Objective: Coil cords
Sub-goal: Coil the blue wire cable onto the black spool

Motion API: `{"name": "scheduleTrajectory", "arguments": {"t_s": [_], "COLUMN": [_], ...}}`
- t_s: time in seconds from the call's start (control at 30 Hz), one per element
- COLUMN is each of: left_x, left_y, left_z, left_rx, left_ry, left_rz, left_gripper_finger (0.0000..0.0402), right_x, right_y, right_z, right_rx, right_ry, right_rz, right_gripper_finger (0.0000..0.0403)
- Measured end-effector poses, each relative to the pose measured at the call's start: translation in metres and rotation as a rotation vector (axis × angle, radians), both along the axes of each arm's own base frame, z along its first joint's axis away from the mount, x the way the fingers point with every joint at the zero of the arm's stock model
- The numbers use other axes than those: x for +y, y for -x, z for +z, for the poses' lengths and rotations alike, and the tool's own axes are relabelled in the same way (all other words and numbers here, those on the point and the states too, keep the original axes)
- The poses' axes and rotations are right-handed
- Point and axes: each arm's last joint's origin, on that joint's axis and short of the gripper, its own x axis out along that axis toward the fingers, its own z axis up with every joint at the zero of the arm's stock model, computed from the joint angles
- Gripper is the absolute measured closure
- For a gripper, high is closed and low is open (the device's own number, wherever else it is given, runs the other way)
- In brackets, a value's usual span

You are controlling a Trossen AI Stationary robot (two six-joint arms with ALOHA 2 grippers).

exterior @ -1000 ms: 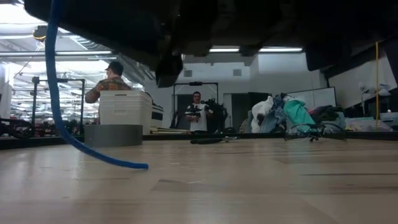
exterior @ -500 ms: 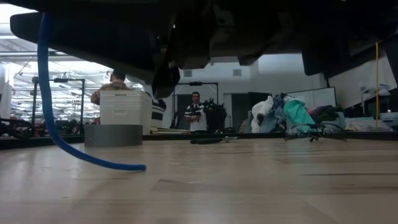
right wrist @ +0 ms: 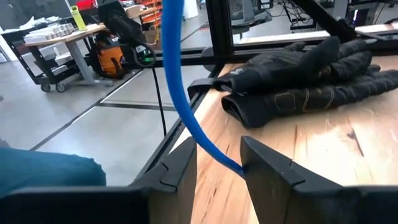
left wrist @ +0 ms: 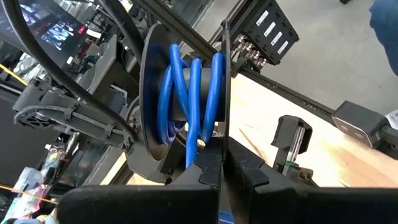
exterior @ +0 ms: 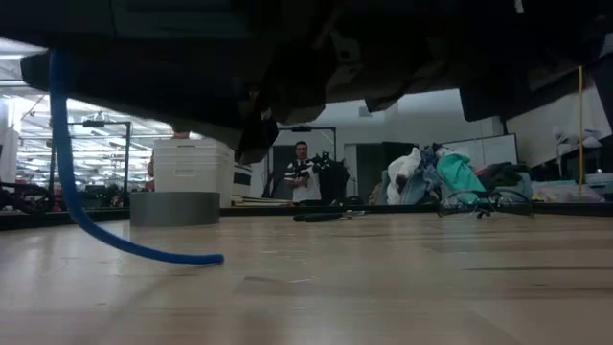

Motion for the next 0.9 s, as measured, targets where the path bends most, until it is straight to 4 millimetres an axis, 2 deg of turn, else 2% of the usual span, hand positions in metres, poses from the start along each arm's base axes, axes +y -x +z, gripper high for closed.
{"name": "scheduleTrajectory", "arguments": {"t_s": [0.17,0.4,0.6,0.8,0.9], "left_x": [0.000,-0.001,-0.002,-0.001,-0.001], "left_y": [0.001,0.002,0.004,0.010,0.016], "left_z": [-0.002,-0.001,-0.003,-0.011,-0.007], "left_rx": [0.013,0.011,0.022,0.103,0.111], "left_ry": [0.000,-0.002,-0.005,0.010,0.028], "left_rz": [0.013,0.013,0.016,0.049,0.049], "left_gripper_finger": [0.0401,0.0401,0.0401,0.0401,0.0401], "right_x": [0.000,0.000,0.000,0.003,0.007], "right_y": [0.000,0.000,0.001,0.012,0.022], "right_z": [-0.002,-0.002,0.000,0.024,0.032], "right_rx": [0.012,0.011,0.049,0.202,0.297], "right_ry": [0.005,0.004,-0.010,0.020,0.058], "right_rz": [0.000,0.000,0.004,-0.001,-0.021], "right_gripper_finger": [0.0285,0.0387,0.0391,0.0395,0.0396]}}
